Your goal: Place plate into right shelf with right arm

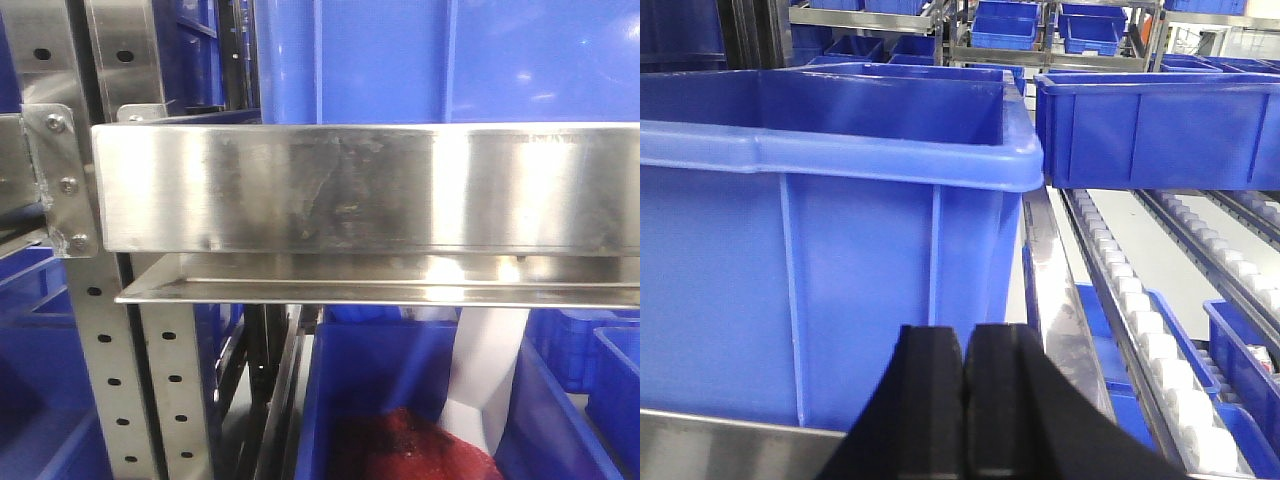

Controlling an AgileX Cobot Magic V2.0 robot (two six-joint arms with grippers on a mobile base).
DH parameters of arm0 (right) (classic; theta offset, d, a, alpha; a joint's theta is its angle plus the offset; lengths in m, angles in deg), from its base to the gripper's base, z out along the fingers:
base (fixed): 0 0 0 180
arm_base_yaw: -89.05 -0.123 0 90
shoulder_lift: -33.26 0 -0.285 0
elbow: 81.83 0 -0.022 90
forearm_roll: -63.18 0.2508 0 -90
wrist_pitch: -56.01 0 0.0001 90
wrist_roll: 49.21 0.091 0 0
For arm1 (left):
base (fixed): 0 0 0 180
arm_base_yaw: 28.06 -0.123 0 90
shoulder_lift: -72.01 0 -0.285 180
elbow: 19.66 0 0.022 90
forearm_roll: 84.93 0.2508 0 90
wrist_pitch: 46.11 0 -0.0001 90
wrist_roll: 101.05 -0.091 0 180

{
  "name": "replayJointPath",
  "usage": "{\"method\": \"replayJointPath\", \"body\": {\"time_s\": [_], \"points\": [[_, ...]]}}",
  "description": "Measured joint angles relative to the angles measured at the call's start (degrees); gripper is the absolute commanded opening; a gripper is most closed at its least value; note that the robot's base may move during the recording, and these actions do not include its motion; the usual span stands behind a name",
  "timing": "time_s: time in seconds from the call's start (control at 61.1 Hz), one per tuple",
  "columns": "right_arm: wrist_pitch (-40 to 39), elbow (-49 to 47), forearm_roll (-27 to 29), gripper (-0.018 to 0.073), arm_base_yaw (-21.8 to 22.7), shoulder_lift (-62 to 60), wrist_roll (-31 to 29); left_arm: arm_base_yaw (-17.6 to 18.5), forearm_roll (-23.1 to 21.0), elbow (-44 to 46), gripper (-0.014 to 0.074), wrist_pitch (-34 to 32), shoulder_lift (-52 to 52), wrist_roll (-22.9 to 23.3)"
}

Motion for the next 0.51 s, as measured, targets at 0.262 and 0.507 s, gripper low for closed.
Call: {"method": "replayJointPath", "body": {"time_s": [0.262,0.507], "points": [[-0.2,1.1,0.0,0.0028,0.0,0.0,0.0,0.0,0.0,0.0,-0.0047,0.0,0.0,0.0],[-3.5,7.7,6.0,0.0028,3.8,-0.3,-4.7,0.0,0.0,0.0,-0.0047,0.0,0.0,0.0]]}}
